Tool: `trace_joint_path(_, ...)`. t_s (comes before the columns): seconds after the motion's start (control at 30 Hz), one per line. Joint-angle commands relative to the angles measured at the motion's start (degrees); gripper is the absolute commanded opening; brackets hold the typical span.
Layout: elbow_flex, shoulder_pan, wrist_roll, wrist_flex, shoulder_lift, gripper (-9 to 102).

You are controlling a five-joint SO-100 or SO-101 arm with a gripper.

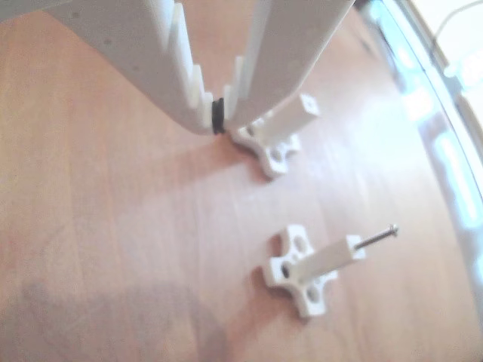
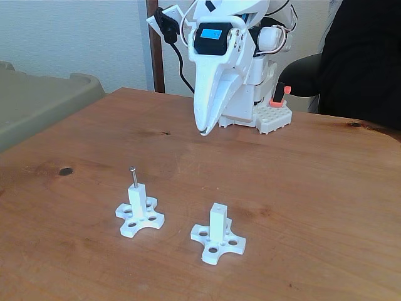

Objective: Grab the screw and set it in the hole.

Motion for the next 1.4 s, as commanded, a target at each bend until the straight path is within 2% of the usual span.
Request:
trace_joint_path(0.0, -0.1, -1.8, -1.8, 4.0, 1.2, -4)
trace_joint_path(1.37, -0.4, -1.9, -1.8, 3.5, 0.1, -4)
